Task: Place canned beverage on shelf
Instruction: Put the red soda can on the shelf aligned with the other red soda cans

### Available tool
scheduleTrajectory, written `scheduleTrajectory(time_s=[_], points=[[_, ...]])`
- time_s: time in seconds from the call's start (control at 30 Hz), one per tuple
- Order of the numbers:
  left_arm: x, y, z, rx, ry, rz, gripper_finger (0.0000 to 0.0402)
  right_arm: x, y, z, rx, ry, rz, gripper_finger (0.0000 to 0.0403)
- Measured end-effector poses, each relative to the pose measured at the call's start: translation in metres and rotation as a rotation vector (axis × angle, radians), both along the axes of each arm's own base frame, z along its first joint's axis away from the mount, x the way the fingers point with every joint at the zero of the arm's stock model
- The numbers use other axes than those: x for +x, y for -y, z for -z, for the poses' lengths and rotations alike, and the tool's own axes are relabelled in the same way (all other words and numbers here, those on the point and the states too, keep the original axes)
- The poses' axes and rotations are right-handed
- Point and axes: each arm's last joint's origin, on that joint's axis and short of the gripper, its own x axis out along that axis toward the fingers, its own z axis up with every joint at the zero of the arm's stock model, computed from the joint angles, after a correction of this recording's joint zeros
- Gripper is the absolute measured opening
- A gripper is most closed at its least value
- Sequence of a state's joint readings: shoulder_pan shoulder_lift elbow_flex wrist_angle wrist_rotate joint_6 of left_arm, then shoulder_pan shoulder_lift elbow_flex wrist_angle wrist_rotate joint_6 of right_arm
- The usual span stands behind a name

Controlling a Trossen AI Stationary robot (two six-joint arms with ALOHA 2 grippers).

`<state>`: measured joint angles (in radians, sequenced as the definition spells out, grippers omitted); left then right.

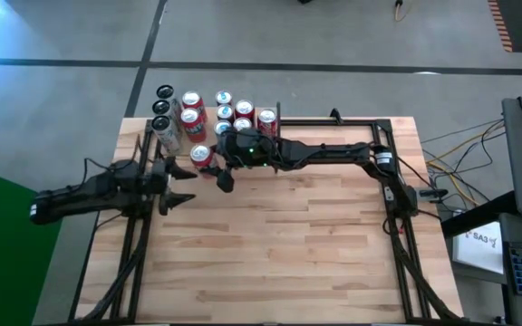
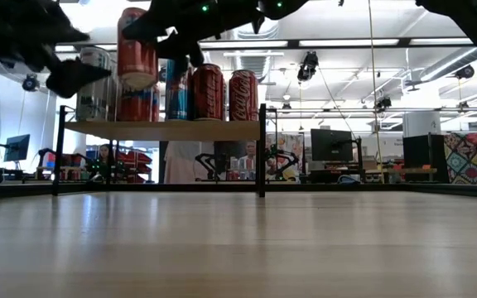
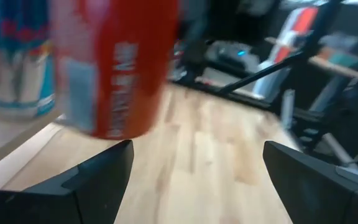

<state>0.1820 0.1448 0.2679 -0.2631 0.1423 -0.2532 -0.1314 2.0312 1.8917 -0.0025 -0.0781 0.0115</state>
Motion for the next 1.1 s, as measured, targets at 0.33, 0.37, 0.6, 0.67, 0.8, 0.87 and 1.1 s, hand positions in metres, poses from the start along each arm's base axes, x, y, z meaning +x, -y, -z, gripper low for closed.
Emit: scheduleTrajectory(time_s=[0.33,0.37,0.6,0.67,0.8,0.87,1.1], points=[[-0.008,0.004,-0.018,0.023,0.255,0.062,0.0331,0.0,0.002,0.0,-0.021,-0.006,0.05,0.0278],[-0.01,0.004,-0.021,0.023,0.275,0.068,0.0326,0.0,0.002,0.0,-0.021,-0.006,0.05,0.0278],[-0.025,0.009,-0.043,0.059,0.386,0.141,0.0285,-0.001,0.002,0.003,-0.014,-0.03,0.052,0.0278],[-0.03,0.01,-0.051,0.077,0.417,0.156,0.0266,-0.001,0.001,0.003,-0.009,-0.026,0.051,0.0278],[-0.041,0.014,-0.068,0.162,0.465,0.208,0.0211,0.002,0.001,0.005,0.01,0.019,0.055,0.0278],[-0.045,0.015,-0.073,0.206,0.465,0.213,0.0178,0.005,0.001,0.008,0.024,0.04,0.061,0.0279],[-0.049,0.015,-0.077,0.278,0.444,0.204,0.0056,0.015,0.003,0.024,0.056,0.074,0.102,0.0279]])
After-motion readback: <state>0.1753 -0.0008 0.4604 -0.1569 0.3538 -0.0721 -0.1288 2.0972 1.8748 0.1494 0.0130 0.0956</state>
